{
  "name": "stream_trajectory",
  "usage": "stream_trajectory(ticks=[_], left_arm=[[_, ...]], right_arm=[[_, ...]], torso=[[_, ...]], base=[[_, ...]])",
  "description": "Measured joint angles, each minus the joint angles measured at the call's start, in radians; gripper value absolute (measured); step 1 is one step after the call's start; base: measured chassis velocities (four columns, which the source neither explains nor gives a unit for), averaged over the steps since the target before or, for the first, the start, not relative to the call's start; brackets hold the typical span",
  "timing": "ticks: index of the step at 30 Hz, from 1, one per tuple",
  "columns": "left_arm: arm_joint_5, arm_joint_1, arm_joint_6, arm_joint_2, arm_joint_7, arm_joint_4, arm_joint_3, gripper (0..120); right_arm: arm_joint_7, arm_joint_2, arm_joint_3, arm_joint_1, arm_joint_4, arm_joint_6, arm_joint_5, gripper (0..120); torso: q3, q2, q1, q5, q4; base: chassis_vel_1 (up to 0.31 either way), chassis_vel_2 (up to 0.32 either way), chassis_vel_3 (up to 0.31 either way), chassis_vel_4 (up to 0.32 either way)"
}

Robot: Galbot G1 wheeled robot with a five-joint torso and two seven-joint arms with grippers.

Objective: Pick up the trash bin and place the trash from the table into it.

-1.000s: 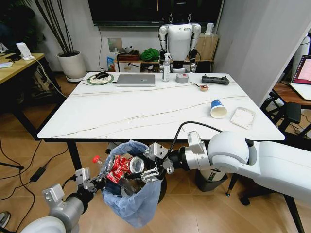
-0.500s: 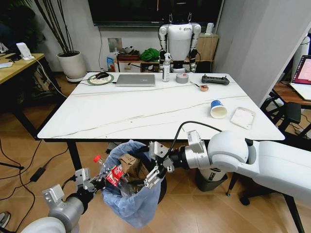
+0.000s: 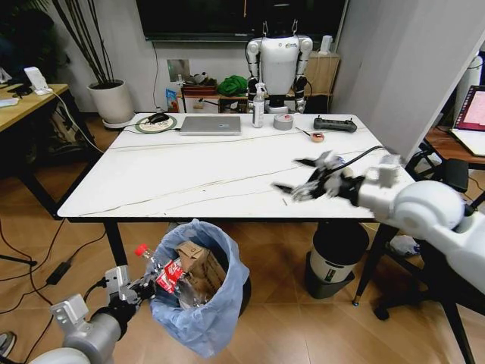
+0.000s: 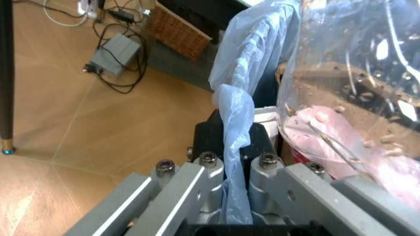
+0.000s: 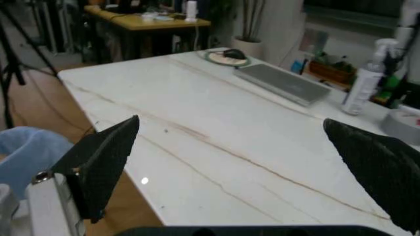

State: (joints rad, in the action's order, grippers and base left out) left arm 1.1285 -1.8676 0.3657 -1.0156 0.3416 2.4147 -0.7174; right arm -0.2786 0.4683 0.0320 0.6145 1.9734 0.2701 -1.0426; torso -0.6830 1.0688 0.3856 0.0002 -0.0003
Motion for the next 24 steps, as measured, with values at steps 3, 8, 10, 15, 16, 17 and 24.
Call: stream_trajectory(ticks=[3,8,10,15,16,17,24], left_arm=[[-0.006,-0.009,-0.003,-0.015,0.0,0.017,-0.019,0],[-0.019,-0.026,-0.004,-0.027,-0.002,0.031,-0.023,0],[-0.025,-0.029,-0.004,-0.034,-0.004,0.034,-0.02,0],[-0.032,-0.033,-0.004,-0.041,-0.004,0.035,-0.02,0],[-0.032,-0.033,-0.004,-0.041,-0.005,0.035,-0.023,0],[-0.032,-0.032,-0.005,-0.042,-0.005,0.035,-0.024,0],[-0.033,-0.028,-0.005,-0.053,-0.005,0.031,-0.024,0]], right_arm=[[0.056,0.05,0.137,0.123,-0.03,-0.016,-0.001,100],[0.114,0.124,0.196,0.189,-0.1,-0.053,0.024,100],[0.119,0.159,0.199,0.186,-0.142,-0.064,0.049,100],[0.11,0.201,0.186,0.159,-0.27,-0.082,0.121,100],[0.103,0.209,0.179,0.148,-0.314,-0.088,0.141,100],[0.1,0.213,0.175,0.142,-0.337,-0.09,0.15,100],[0.068,0.257,0.132,0.073,-0.522,-0.108,0.21,100]], torso=[[0.0,0.0,0.0,0.0002,0.0004],[0.0,0.0,0.0,0.0002,0.0001],[0.0,0.0,0.0,0.0003,0.0002],[0.0,0.0,0.0,-0.0003,0.0005],[0.0,0.0,0.0,-0.0002,0.0003],[0.0,0.0,0.0,0.0001,0.0003],[0.0,0.0,0.0,-0.0001,0.0003]], base=[[0.0,0.0,0.0,0.0],[0.0,0.0,0.0,0.0],[0.0,0.0,0.0,0.0],[0.0,0.0,0.0,0.0],[0.0,0.0,0.0,0.0],[0.0,0.0,0.0,0.0],[0.0,0.0,0.0,0.0]])
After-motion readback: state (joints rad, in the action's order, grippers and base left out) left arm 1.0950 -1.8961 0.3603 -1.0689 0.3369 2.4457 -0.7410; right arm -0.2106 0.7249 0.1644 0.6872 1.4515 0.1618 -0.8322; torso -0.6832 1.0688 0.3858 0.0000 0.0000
